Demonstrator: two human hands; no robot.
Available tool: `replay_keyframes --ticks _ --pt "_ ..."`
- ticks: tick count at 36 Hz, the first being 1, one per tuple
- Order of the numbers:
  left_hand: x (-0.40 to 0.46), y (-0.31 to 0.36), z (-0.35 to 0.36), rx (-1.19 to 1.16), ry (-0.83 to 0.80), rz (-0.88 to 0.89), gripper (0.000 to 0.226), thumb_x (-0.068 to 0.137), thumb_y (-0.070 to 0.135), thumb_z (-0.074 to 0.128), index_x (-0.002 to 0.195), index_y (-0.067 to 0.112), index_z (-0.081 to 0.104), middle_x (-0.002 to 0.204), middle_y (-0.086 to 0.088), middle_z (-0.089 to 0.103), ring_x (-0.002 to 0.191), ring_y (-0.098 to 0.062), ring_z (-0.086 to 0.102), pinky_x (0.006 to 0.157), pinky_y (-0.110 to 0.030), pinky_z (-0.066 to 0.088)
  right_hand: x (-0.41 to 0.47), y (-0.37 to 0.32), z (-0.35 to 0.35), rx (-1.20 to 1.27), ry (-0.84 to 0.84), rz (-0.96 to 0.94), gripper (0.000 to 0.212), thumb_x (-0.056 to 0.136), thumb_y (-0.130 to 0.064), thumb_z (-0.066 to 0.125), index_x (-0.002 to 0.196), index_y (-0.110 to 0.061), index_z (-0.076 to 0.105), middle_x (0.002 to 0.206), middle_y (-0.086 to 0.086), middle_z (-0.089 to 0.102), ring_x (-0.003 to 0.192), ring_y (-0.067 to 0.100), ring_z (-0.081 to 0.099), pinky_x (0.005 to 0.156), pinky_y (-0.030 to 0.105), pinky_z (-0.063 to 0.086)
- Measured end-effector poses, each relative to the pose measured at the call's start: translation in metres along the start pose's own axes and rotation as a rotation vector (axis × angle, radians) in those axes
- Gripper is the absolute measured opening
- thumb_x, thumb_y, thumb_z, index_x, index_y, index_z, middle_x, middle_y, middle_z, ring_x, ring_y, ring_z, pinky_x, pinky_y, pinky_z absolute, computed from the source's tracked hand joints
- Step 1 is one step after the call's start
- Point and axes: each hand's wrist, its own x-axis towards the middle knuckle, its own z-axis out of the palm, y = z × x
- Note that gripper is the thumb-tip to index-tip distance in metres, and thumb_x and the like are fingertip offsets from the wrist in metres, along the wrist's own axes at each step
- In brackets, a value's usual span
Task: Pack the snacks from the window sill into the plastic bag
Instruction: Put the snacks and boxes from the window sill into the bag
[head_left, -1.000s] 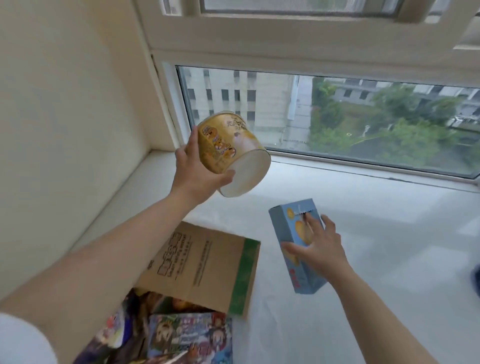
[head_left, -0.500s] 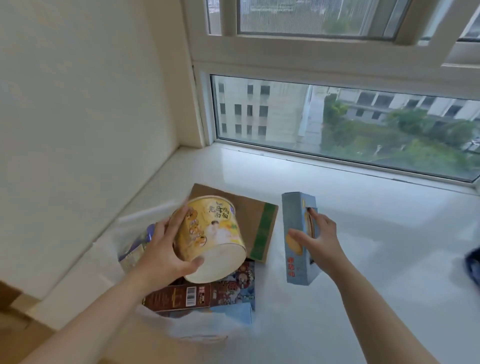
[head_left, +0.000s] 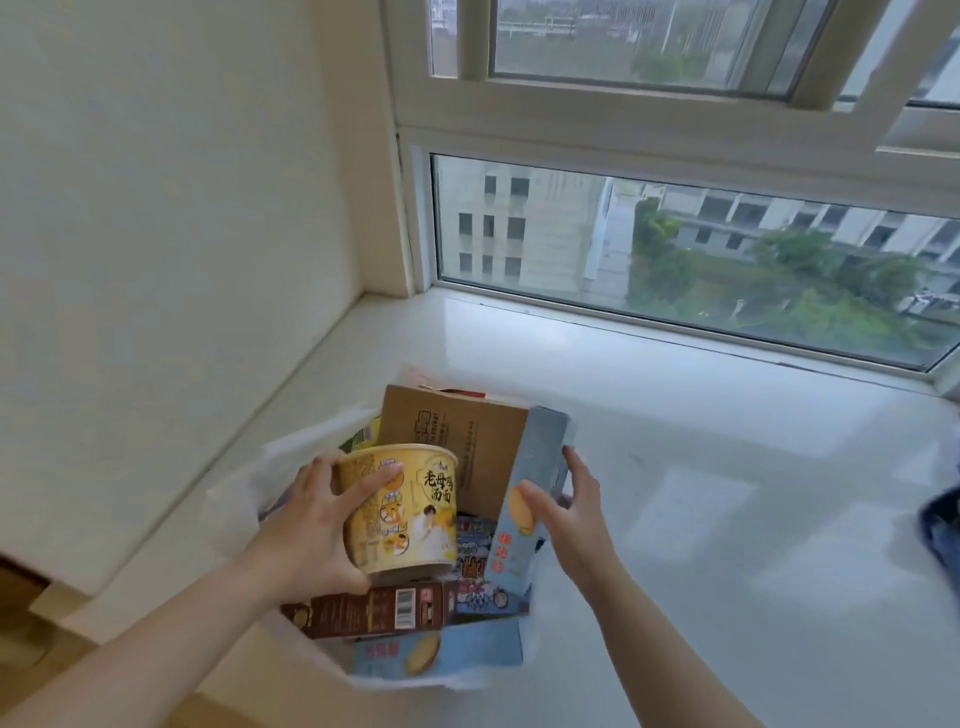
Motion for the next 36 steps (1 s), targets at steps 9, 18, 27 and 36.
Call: replay_keyframes --ticks 9,18,27,36 --pt "0.008 -0.006 0.007 0.031 0.012 -0.080 0.117 0.049 0.066 0.069 0.127 0.067 -0.019 0.145 0.000 0.007 0.135 -0.022 0.022 0.104 -0.041 0.040 0.005 0.018 0.050 -0.594 0.050 -0.122 0.100 0.060 -0.066 0.064 0.144 -0.032 0.020 0.148 -0.007 0.005 0.141 0.017 0.008 0.113 0.033 0.020" --pt "0.013 -0.016 0.006 -0.093 -0.040 -0.112 0.115 0.048 0.072 0.066 0.122 0.072 -0.022 0.142 0.002 0.004 0.138 -0.024 0.020 0.104 -0.045 0.040 0.005 0.032 0.049 -0.785 -0.070 0.046 0.088 0.077 -0.067 0.054 0.147 -0.039 0.009 0.151 -0.012 -0.002 0.138 0.021 0.013 0.106 0.040 0.033" --pt "0.028 0.032 -0.018 -0.122 0.008 -0.136 0.112 0.046 0.090 0.053 0.143 0.048 0.016 0.153 0.010 -0.024 0.143 -0.021 -0.019 0.114 -0.058 0.015 -0.001 0.034 0.043 -0.674 0.005 0.002 0.075 0.081 -0.068 0.021 0.144 -0.028 0.031 0.148 -0.005 0.019 0.136 0.015 0.025 0.107 0.033 0.028" --pt "0.053 0.093 -0.003 0.101 0.045 -0.204 0.081 0.073 0.081 0.040 0.142 0.043 0.022 0.146 0.005 0.026 0.137 -0.024 0.014 0.105 -0.071 0.014 0.041 0.051 0.001 -0.638 0.291 0.447 0.033 0.089 -0.029 0.053 0.117 -0.012 0.056 0.127 0.012 0.045 0.110 0.030 0.052 0.087 0.034 0.044"
